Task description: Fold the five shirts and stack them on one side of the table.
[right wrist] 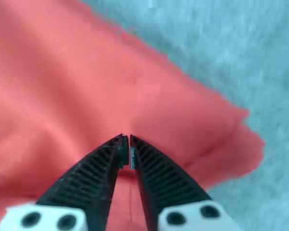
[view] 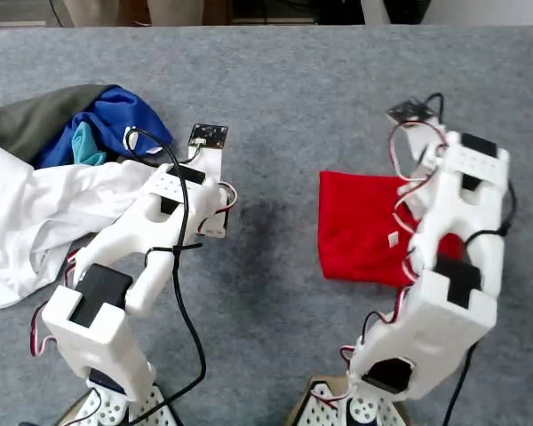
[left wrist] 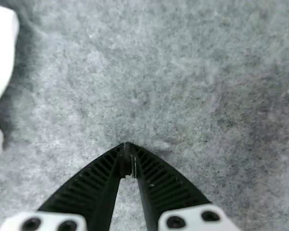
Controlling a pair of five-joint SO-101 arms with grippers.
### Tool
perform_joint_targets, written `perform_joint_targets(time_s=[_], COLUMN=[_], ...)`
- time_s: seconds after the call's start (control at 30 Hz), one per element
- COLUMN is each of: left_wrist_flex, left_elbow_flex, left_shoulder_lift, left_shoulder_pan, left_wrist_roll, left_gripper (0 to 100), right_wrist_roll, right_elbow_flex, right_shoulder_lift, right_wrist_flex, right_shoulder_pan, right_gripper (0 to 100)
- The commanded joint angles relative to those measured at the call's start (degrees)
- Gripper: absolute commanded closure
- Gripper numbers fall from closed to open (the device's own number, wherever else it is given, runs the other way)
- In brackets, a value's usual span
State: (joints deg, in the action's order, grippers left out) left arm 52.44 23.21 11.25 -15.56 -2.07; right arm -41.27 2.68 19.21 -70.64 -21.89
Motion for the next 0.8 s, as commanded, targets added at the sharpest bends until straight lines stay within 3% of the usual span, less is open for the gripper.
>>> perform_joint_targets(time_s=[0.0, 0.43, 0.77], left_wrist_flex=[-0.53, -0.53, -0.53], left_elbow_flex=[-0.97, -0.88, -0.70], left_shoulder_lift=[-1.45, -1.45, -1.45], left_shoulder_pan=[1.05, 1.05, 1.05], left_wrist_roll=[-0.09, -0.09, -0.09], left_gripper=[98, 98, 98], right_wrist_roll=[-2.90, -17.23, -17.58], right_elbow_flex=[-3.74, 8.48, 10.42], right_shoulder_lift=[-0.57, -7.87, -10.77], right_wrist_flex=[-4.75, -7.21, -6.86], right_shoulder_pan=[-4.00, -14.73, -19.47], right_gripper=[99.0, 99.7, 99.7])
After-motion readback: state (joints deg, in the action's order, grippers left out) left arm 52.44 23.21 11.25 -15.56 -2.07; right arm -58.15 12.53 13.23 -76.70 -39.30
